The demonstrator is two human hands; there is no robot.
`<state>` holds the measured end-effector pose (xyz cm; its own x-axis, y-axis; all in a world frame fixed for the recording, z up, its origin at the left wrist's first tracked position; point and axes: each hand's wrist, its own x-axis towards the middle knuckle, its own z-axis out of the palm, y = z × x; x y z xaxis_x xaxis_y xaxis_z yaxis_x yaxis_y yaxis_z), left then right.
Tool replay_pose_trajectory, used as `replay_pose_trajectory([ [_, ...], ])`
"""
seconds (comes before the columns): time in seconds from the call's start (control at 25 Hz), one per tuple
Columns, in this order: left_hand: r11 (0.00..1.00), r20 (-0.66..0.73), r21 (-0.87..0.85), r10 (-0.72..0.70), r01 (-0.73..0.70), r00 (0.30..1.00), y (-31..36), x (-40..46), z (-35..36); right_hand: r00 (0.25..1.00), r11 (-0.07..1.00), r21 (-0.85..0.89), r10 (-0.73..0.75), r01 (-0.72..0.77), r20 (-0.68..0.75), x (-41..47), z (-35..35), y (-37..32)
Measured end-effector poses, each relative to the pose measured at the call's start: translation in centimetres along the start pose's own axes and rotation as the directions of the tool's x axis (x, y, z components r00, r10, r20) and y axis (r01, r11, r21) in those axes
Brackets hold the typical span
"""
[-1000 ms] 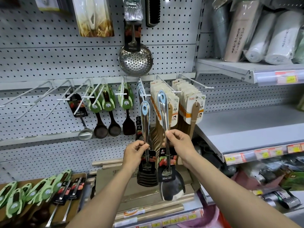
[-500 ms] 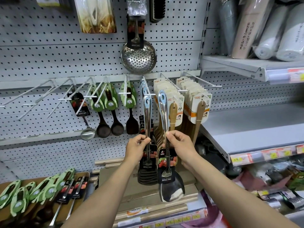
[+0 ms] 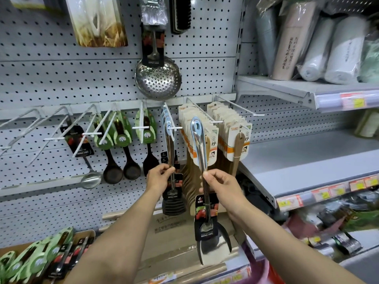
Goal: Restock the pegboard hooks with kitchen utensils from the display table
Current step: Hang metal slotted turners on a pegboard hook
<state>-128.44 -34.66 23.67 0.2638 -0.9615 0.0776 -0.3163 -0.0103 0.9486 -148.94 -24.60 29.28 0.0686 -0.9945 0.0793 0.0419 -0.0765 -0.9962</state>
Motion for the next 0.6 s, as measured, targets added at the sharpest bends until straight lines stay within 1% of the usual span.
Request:
replay_pose_trajectory([
  [0.08, 1.000, 0.011, 0.016, -0.012, 0.011, 1.000, -0.1, 0.6, -0.2, 1.000, 1.000, -0.015, -0.016, 0.016, 0.012, -0.2, -0.1, -0.1],
  [0.16, 0.999, -0.005, 0.041, 0.006, -0.005, 1.000, 0.7, 0.2, -0.5, 0.999, 0.999, -0.018, -0.029, 0.030, 0.036, -0.4, -0.1, 0.0],
  [0.24, 0.999, -0.105, 0.008, 0.043, -0.042, 0.994, 2.3, -1.6, -0.9, 0.997, 0.999, -0.020, -0.032, 0.033, 0.066, -0.9, 0.0, 0.8],
  [0.32, 0.992, -0.210, -0.072, 0.089, -0.107, 0.974, 4.4, -4.1, -1.3, 0.996, 0.999, -0.024, -0.033, 0.035, 0.085, -1.5, 0.6, 2.0],
  [0.36, 0.984, -0.217, -0.115, 0.111, -0.138, 0.970, 5.4, -5.3, -1.4, 0.996, 0.999, -0.028, -0.033, 0.035, 0.089, -1.7, 1.0, 2.7],
  [0.44, 0.964, -0.169, -0.191, 0.151, -0.183, 0.974, 7.0, -7.2, -1.6, 0.995, 0.999, -0.031, -0.042, 0.045, 0.093, -1.7, 2.0, 3.6],
  [0.52, 0.953, -0.127, -0.233, 0.168, -0.194, 0.978, 8.1, -8.2, -1.8, 0.993, 0.998, -0.039, -0.051, 0.055, 0.106, -1.4, 3.0, 3.8],
  [0.6, 0.953, -0.117, -0.243, 0.157, -0.181, 0.981, 9.1, -8.4, -2.1, 0.990, 0.998, -0.027, -0.055, 0.059, 0.132, -1.1, 3.8, 3.5],
])
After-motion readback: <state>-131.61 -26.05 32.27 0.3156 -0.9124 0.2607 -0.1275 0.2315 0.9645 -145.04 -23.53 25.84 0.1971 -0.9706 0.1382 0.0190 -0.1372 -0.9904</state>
